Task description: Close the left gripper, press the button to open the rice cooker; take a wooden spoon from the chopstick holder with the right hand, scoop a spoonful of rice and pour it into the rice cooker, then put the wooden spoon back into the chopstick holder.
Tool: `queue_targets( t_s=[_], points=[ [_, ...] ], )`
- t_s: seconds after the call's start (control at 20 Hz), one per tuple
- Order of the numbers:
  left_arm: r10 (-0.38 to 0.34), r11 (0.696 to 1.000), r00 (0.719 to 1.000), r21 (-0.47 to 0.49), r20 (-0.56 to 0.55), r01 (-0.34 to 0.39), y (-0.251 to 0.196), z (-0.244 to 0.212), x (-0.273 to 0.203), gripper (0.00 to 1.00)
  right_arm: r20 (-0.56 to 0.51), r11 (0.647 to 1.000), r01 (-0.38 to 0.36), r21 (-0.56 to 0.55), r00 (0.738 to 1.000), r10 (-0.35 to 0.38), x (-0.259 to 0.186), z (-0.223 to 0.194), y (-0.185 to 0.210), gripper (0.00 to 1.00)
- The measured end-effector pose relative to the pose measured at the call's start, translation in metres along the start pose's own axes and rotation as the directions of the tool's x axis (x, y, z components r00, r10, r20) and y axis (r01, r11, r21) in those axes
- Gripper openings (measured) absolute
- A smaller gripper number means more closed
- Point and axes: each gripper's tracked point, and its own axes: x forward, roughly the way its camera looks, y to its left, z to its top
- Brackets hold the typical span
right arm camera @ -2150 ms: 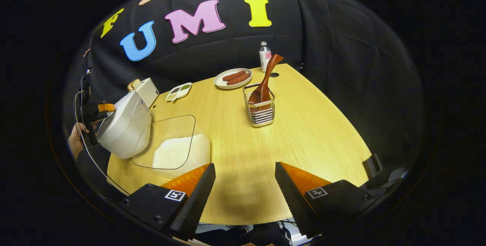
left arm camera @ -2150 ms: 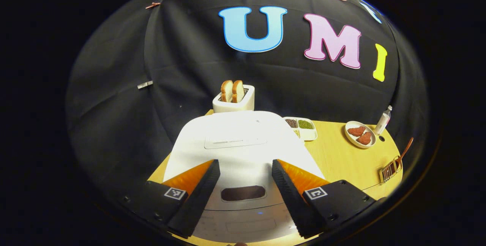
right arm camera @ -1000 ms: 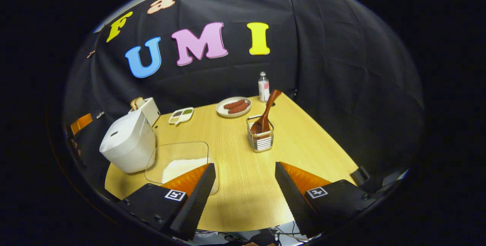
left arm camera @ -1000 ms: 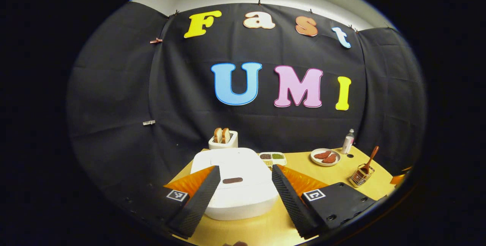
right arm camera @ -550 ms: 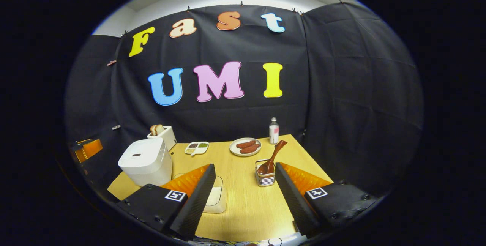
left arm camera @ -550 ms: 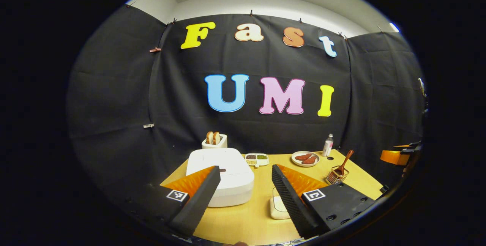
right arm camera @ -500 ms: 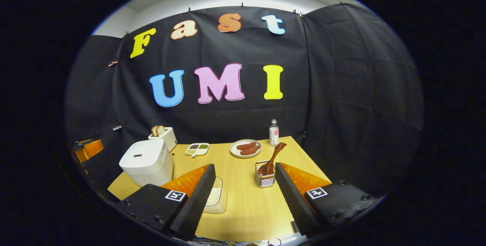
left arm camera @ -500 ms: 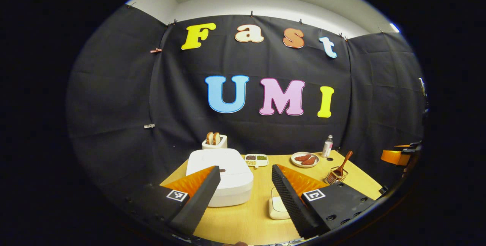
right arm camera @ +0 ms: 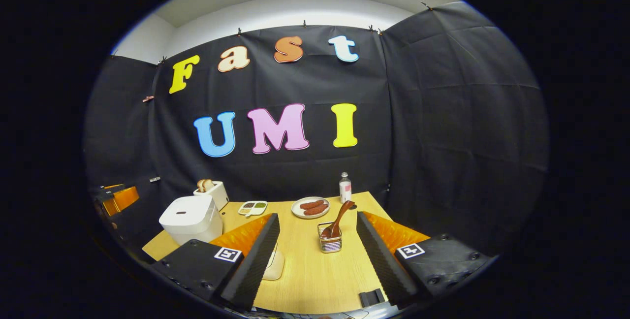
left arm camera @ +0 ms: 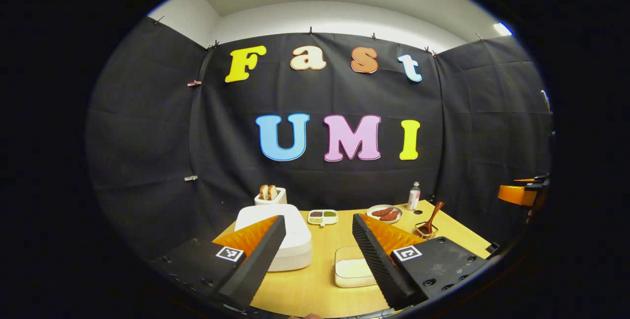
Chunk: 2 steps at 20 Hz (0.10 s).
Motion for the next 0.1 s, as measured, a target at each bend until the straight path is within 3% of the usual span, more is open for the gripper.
queue_targets(
  t_s=[0.1],
  points=[
    [-0.002,1.000,1.000,-0.015,-0.003,0.002,0.0005,-0.0007,0.0030,0.95,0.006,1.000,0.012,-0.007,1.000,-0.012,0.0022,-0.0017,-0.0004,0.98]
  ],
)
